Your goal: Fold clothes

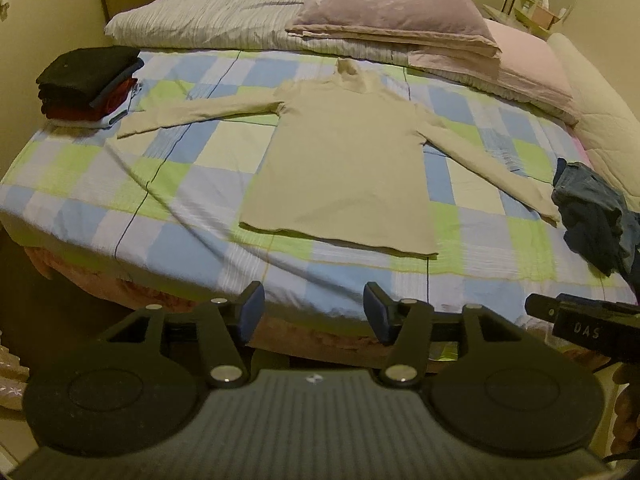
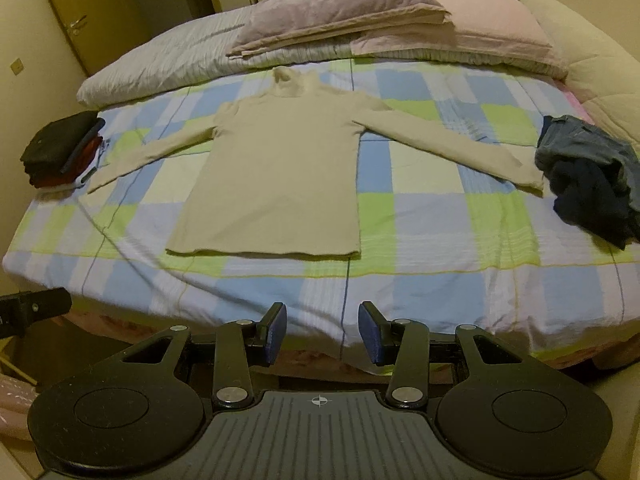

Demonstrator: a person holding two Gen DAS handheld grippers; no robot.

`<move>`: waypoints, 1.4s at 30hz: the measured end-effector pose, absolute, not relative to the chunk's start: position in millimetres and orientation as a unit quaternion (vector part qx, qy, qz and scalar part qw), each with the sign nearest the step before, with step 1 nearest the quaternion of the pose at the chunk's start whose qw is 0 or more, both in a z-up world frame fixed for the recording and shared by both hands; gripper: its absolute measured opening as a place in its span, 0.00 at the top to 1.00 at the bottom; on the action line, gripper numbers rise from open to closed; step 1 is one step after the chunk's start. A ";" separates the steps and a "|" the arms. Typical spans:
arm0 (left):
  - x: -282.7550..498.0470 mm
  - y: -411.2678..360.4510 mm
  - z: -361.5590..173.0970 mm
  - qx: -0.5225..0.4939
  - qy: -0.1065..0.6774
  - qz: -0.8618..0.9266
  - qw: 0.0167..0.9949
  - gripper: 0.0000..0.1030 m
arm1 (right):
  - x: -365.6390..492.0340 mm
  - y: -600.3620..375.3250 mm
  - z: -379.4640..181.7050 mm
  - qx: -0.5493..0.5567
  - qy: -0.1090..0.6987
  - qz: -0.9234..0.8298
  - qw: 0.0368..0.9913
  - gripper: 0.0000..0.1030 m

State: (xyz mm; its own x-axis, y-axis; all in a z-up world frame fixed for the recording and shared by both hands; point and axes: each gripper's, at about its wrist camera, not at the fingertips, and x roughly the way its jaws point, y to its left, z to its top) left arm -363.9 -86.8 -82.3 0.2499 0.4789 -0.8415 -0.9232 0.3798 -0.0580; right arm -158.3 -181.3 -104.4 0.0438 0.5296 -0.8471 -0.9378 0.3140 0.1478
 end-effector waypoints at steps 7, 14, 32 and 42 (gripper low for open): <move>-355.9 -93.2 -75.9 -0.276 0.392 0.465 0.744 0.49 | -153.1 -191.1 -98.4 -0.231 0.436 0.524 0.694 0.58; -347.9 -95.4 -71.2 -0.267 0.400 0.455 0.750 0.49 | -150.2 -196.3 -95.1 -0.231 0.438 0.517 0.698 0.58; -347.2 -89.4 -69.8 -0.268 0.411 0.446 0.749 0.48 | -156.1 -193.4 -95.1 -0.242 0.442 0.512 0.695 0.58; -354.1 -73.7 -75.0 -0.284 0.395 0.444 0.753 0.48 | -155.2 -186.6 -100.1 -0.244 0.451 0.507 0.692 0.58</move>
